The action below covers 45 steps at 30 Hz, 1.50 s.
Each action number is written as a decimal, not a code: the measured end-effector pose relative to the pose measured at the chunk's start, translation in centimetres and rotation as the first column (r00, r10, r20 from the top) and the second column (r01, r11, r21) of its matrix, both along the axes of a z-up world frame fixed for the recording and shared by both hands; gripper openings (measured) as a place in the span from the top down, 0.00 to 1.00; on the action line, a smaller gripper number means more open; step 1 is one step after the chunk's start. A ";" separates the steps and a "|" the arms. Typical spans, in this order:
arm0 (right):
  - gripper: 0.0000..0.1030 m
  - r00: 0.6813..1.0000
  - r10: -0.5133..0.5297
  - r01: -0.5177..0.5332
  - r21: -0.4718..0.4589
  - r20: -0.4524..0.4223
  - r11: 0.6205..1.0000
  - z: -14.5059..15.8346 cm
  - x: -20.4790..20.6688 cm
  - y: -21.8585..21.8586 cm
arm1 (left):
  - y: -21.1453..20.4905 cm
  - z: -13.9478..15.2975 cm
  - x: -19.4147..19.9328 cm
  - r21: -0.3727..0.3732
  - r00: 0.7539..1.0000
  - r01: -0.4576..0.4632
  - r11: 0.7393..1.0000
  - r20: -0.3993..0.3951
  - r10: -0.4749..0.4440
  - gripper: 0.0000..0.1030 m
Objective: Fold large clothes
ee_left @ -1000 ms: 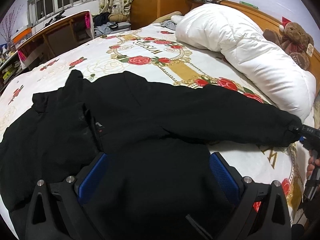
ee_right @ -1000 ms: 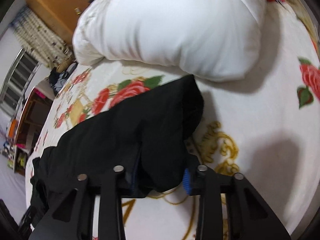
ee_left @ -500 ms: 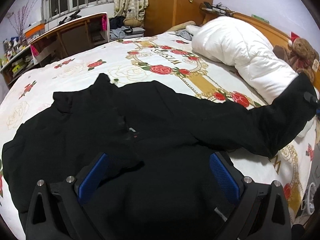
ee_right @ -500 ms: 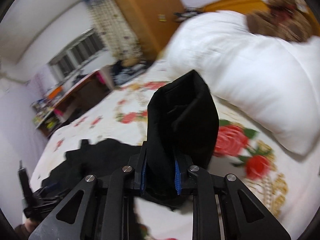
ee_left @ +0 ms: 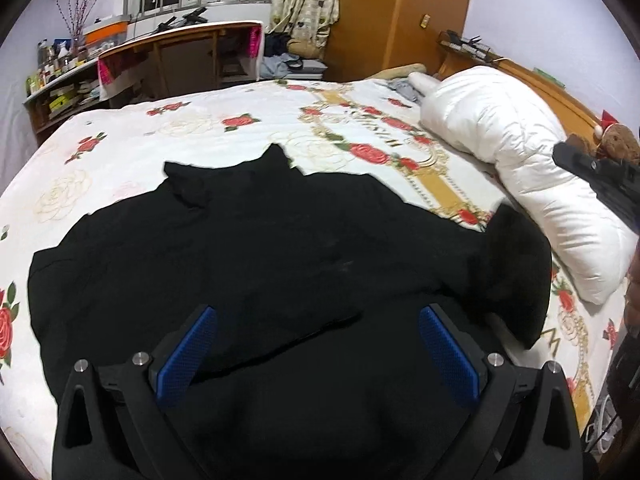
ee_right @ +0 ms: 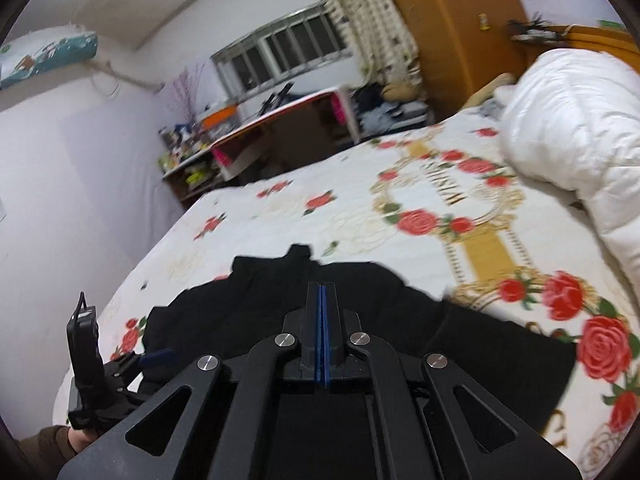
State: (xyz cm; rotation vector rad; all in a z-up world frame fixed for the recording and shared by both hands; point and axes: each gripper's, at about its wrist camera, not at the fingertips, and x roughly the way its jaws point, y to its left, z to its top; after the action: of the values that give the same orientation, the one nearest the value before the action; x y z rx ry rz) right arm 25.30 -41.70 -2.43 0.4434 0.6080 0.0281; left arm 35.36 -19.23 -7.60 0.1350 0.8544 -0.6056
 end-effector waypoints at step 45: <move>0.44 0.945 -0.278 0.282 -0.001 -0.173 0.959 -8.9 -16.1 -9.7 | -22.2 -6.7 -1.6 -0.141 0.867 0.404 0.904 -0.258 -0.427 0.60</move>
State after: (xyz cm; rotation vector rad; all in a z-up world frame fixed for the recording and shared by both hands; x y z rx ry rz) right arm 9.18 -51.41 -11.30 0.5560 0.7094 -0.2779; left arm 33.75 -41.41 -14.28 0.1617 1.0867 -1.0864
